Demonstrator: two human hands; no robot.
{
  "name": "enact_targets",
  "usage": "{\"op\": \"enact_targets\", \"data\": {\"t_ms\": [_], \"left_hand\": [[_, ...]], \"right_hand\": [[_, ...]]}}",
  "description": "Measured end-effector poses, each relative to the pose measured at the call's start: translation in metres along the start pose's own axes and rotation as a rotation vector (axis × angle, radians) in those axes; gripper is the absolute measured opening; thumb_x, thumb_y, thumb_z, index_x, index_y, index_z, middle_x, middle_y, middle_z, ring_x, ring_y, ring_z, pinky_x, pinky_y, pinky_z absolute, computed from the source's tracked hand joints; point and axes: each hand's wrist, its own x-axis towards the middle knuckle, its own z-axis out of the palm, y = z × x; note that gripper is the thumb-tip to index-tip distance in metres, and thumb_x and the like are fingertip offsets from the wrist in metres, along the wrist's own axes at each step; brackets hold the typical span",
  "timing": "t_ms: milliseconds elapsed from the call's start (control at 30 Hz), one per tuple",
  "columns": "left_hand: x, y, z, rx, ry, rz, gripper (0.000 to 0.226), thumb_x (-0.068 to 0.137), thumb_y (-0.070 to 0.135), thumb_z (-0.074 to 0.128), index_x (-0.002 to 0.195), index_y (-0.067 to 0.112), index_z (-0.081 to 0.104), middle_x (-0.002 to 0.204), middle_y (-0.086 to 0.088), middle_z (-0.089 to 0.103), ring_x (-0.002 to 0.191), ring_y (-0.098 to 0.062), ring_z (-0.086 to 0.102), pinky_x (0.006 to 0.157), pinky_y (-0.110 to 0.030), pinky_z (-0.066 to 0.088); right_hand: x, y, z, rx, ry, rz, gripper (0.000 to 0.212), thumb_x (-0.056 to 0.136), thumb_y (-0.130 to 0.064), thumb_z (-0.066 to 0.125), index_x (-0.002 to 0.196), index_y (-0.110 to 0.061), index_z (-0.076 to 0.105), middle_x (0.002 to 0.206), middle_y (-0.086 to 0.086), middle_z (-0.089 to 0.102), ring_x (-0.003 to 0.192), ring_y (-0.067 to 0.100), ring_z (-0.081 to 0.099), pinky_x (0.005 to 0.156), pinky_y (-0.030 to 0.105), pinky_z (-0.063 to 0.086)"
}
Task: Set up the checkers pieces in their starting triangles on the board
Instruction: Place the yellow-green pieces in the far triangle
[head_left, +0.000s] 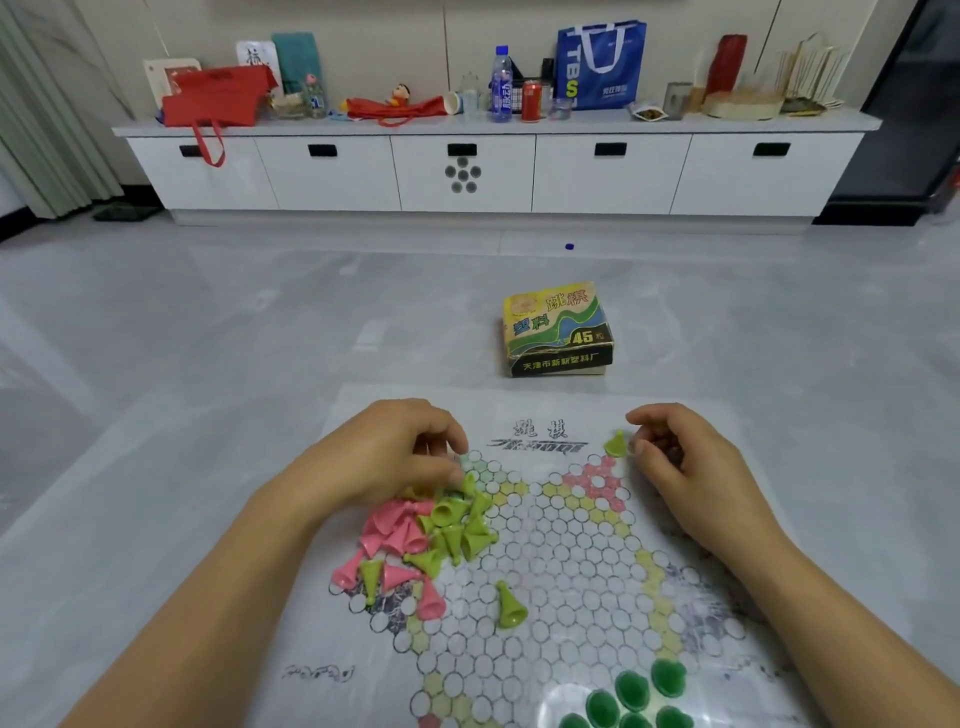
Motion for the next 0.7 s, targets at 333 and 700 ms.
{"op": "enact_targets", "data": {"t_ms": [333,700], "left_hand": [[0.003,0.012,0.014,0.120,0.029,0.084,0.018,0.079,0.023,0.067,0.096,0.025,0.063,0.082,0.011,0.058,0.080,-0.009,0.056,0.073,-0.023,0.046],[-0.003,0.036,0.024,-0.461,0.180,0.120,0.012,0.081,0.007,0.063,0.081,0.018,0.059,0.076,0.004,0.065,0.068,-0.005,0.064,0.065,-0.019,0.047]], "right_hand": [[-0.002,-0.001,0.000,0.087,0.028,0.001,0.020,0.089,-0.011,0.051,0.107,-0.019,0.056,0.086,-0.015,0.055,0.076,0.004,0.052,0.064,0.013,0.039],[-0.011,-0.022,-0.006,0.204,0.004,-0.208,0.015,0.086,-0.019,0.056,0.092,-0.032,0.051,0.074,-0.014,0.056,0.073,0.002,0.052,0.064,0.012,0.042]]}}
